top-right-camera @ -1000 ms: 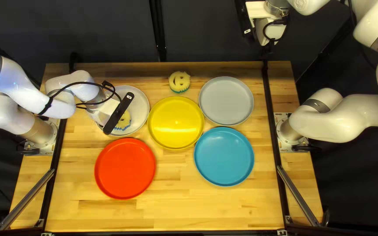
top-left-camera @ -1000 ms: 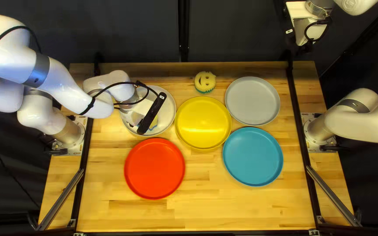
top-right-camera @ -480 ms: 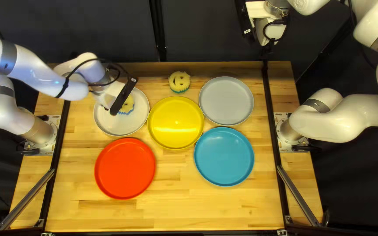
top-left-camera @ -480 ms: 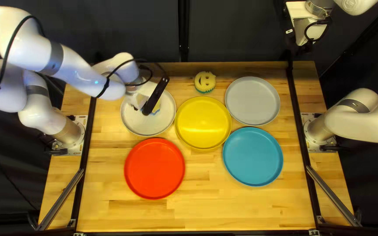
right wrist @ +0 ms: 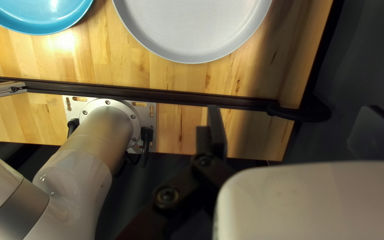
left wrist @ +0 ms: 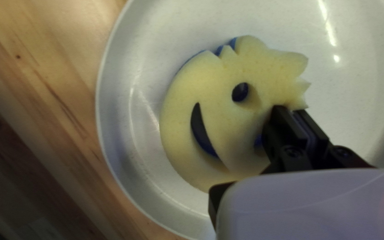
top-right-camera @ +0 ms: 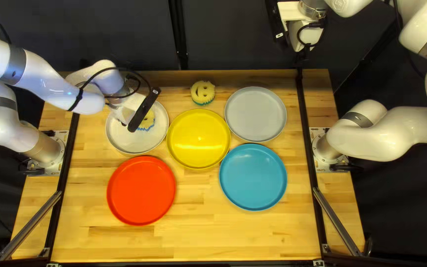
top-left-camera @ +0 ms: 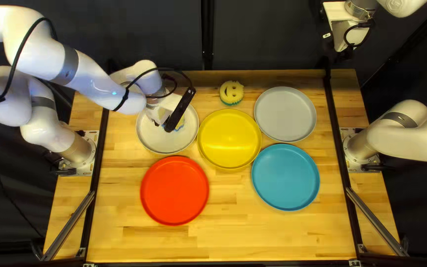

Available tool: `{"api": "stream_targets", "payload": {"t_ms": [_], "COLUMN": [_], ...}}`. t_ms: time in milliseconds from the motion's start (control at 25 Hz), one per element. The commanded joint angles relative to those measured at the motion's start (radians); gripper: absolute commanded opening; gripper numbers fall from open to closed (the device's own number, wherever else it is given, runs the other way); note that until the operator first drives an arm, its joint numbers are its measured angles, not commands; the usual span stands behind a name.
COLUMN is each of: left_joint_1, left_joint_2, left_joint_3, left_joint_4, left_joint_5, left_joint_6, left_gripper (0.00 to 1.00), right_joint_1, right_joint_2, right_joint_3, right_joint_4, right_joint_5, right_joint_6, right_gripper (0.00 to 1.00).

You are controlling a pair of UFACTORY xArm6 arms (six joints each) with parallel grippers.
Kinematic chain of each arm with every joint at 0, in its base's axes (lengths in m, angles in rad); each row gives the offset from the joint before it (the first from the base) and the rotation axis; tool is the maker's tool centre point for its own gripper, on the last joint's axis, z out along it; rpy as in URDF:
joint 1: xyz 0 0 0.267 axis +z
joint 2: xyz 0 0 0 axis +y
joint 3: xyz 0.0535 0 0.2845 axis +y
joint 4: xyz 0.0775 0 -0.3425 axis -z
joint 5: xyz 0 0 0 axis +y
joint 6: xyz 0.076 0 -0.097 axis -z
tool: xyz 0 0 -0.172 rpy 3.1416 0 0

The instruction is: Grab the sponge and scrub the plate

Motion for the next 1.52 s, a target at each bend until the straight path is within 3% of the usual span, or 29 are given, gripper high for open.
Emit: {"api": "stream_targets", "payload": {"t_ms": [40, 160, 520, 760, 960, 1240, 1520], "left_joint_1": [-0.067, -0.061, 0.147, 0.138, 0.065, -0.051, -0.067], "left_joint_2": [-0.029, -0.020, 0.058, 0.111, 0.102, 0.007, -0.169], "left_joint_3": [0.033, 0.024, -0.108, -0.161, -0.124, 0.034, 0.140], "left_joint_4": [-0.016, -0.024, -0.038, -0.039, -0.049, -0.062, 0.020], "left_joint_5": [-0.023, -0.022, 0.057, 0.047, 0.005, -0.052, 0.024], "left_joint_6": [-0.052, -0.038, 0.155, 0.164, 0.133, 0.055, -0.066], "left_gripper": [0.00, 0.00, 0.00, 0.00, 0.00, 0.00, 0.00], "right_joint_1": [0.000, 0.000, 0.000, 0.000, 0.000, 0.000, 0.000], "right_joint_2": [0.000, 0.000, 0.000, 0.000, 0.000, 0.000, 0.000], "right_joint_3": [0.000, 0.000, 0.000, 0.000, 0.000, 0.000, 0.000], "right_joint_4": [0.000, 0.000, 0.000, 0.000, 0.000, 0.000, 0.000], "right_joint_5": [0.000, 0.000, 0.000, 0.000, 0.000, 0.000, 0.000], "right_joint_6": [0.000, 0.000, 0.000, 0.000, 0.000, 0.000, 0.000], "right_gripper": [1.00, 1.00, 1.00, 1.00, 1.00, 1.00, 1.00]}}
